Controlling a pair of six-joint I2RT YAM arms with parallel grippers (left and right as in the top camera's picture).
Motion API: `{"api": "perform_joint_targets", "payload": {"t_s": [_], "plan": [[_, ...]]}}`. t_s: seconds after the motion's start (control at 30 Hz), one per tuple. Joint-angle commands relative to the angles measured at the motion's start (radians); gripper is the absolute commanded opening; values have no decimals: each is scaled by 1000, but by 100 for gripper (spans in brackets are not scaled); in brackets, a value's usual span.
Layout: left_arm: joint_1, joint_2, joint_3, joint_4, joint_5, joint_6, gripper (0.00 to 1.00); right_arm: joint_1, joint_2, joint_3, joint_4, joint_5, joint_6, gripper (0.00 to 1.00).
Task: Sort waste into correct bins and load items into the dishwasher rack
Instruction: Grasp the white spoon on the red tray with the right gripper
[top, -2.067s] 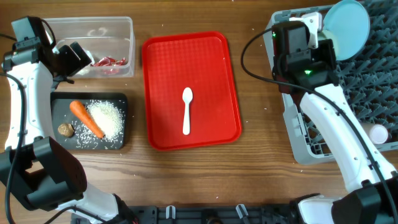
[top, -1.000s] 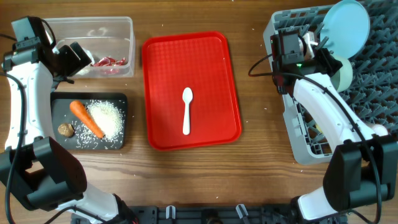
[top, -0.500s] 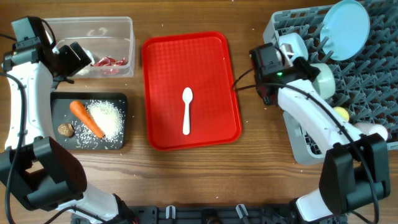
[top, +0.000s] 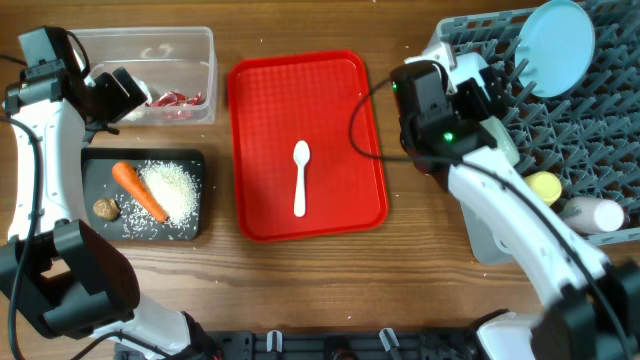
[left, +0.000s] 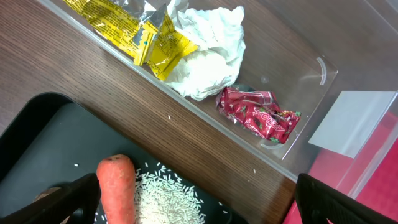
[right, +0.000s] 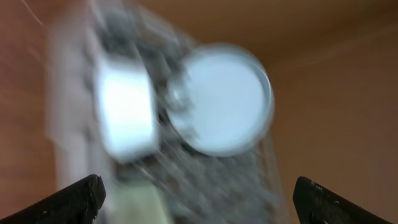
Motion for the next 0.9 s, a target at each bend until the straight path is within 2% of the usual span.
{"api": "perform_joint_targets", "payload": {"t_s": [0.0,0.03,0.13,0.17,0.23,0.4,0.63,0.8,0.87], "plan": [[3,-18,16,2,13,-12,100,137,-84,29,16,-562,229,100],[3,-18,16,2,13,-12,100,169,-77,26,36,-788,395,100],[3,-18,16,2,13,-12,100,185,-23,19,71,-1073,708,100],[3,-18,16,2,13,-12,100,185,0,19,91,-1112,750,100],[3,-18,16,2,13,-12,100,187,77,19,145,-1225,699,100],[3,-18,16,2,13,-12,100,232,252,23,80,-1163,811,93],[3,-18,16,2,13,-12,100,307,345,58,55,-1045,818,90],[3,-18,16,2,13,-12,100,306,444,120,-5,-993,895,80],[3,-18,16,2,13,-12,100,306,495,156,-26,-985,898,80]]}}
